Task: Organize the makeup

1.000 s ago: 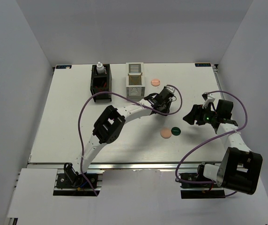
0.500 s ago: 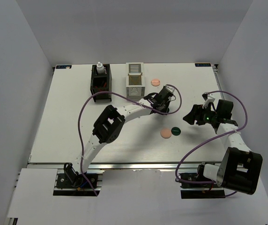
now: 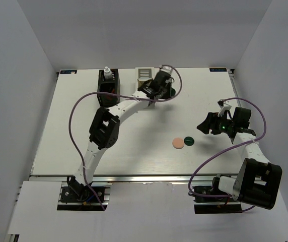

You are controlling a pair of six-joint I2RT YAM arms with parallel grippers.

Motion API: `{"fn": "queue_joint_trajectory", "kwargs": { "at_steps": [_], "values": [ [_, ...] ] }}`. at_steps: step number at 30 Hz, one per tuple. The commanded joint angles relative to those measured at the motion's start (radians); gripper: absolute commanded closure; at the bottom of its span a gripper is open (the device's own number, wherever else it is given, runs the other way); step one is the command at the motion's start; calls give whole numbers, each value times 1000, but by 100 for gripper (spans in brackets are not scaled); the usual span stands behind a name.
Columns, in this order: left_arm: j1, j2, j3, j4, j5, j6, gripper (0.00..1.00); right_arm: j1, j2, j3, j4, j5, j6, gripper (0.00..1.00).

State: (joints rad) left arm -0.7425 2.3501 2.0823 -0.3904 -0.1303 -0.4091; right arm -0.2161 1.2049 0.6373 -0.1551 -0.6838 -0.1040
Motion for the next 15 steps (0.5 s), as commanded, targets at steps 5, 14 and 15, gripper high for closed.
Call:
{"fn": "queue_joint_trajectory", "kwargs": {
  "at_steps": [5,14,15],
  "values": [
    [129,-144,93,133,-93,-45,100,-6,-27,-7,20,-22,12,30],
    [219,-43,191,134,-213,-56,100,-6,-31,-10,20,-22,12,30],
    [227,-31,209,127,-212,-53,100,-6,-31,-10,22,-20,13,30]
  ]
}}
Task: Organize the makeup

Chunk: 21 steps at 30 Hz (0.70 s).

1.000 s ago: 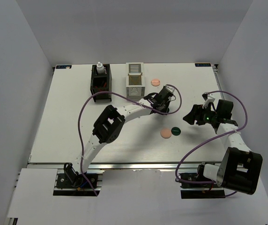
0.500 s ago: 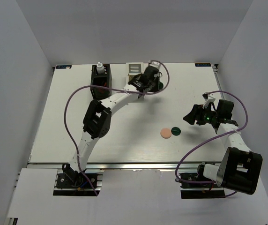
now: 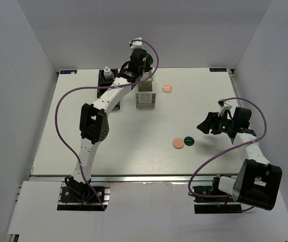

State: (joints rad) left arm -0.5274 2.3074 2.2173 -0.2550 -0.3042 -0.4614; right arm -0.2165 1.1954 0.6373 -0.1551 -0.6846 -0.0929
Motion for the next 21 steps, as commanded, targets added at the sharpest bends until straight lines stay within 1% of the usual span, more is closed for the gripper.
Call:
{"fn": "queue_joint_trajectory", "kwargs": {
  "at_steps": [1,11,17,20,21],
  "values": [
    [17,23,87,-13,-38,1,100,-6,-20,-8,20,-18,2,30],
    [52,79,93,-41,-9,6,100,-6,-2,1,15,-27,-1,30],
    [56,107,96,-49,13,-8,90,-6,-2,7,6,-29,-5,30],
    [56,112,94,-58,22,-14,82,-6,-6,7,2,-27,-5,30],
    [56,112,93,-59,27,-16,77,-6,-7,5,2,-26,-4,30]
  ]
}}
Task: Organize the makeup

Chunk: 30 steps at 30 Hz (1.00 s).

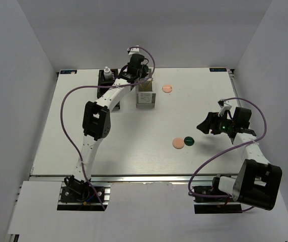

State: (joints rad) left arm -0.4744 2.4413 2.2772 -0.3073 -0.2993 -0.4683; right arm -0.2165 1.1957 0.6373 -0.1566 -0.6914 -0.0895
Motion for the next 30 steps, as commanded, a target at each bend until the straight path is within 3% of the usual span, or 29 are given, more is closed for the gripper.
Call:
{"fn": "queue_joint_trajectory", "kwargs": {
  "at_steps": [1,4,10,12,13,14,16,18,20,21,22,25,27,30],
  "values": [
    [3,-24,27,-9,22,-7,67,-7,-8,4,3,-20,-9,30],
    [3,-39,13,-3,25,-10,52,-7,-11,1,2,-22,-10,30],
    [3,-79,1,2,32,-15,48,-6,-7,9,-36,-97,-105,30],
    [2,-117,-16,20,38,-20,69,-4,-8,18,-67,-195,-191,32],
    [3,-134,-22,43,48,-18,80,-1,-4,24,-111,-223,-311,33],
    [3,-151,-28,51,55,-16,98,23,13,48,-147,-235,-382,38],
    [3,-208,-33,66,86,-16,100,78,71,90,-261,-139,-557,42],
    [2,-289,-74,79,133,-9,100,170,119,148,-305,17,-602,47],
    [6,-359,-137,103,239,11,87,247,172,171,-308,149,-564,46],
    [7,-443,-228,123,270,17,58,267,180,176,-295,191,-532,44],
    [7,-490,-281,131,294,25,46,305,194,174,-284,228,-508,42],
    [10,-684,-523,163,374,49,24,362,212,162,-270,344,-461,38],
    [13,-783,-710,178,397,48,18,373,220,154,-271,394,-452,37],
    [16,-964,-881,178,423,36,18,384,228,147,-282,412,-460,37]
  ]
}}
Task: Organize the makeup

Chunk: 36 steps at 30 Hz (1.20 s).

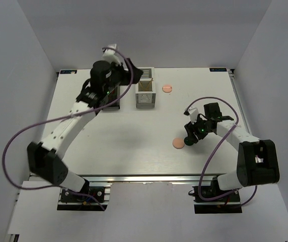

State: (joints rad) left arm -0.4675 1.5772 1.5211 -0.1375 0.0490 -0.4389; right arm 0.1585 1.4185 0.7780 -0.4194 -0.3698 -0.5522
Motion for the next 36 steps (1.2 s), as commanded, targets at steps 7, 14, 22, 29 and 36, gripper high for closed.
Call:
{"fn": "queue_joint_trajectory", "kwargs": {
  "at_steps": [7,14,22,29,36],
  "values": [
    [10,-454,-571,41,34,-133,18,61,62,-25,22,134,-17,40],
    [9,-621,-762,44,11,-231,18,88,109,-59,74,157,3,60],
    [7,-753,-930,52,38,-342,18,88,56,-77,93,167,-15,100],
    [9,-755,-1032,128,115,-428,18,90,60,229,130,100,47,100],
    [6,-714,-1124,226,213,-544,18,168,365,726,287,149,400,100]
  ]
}}
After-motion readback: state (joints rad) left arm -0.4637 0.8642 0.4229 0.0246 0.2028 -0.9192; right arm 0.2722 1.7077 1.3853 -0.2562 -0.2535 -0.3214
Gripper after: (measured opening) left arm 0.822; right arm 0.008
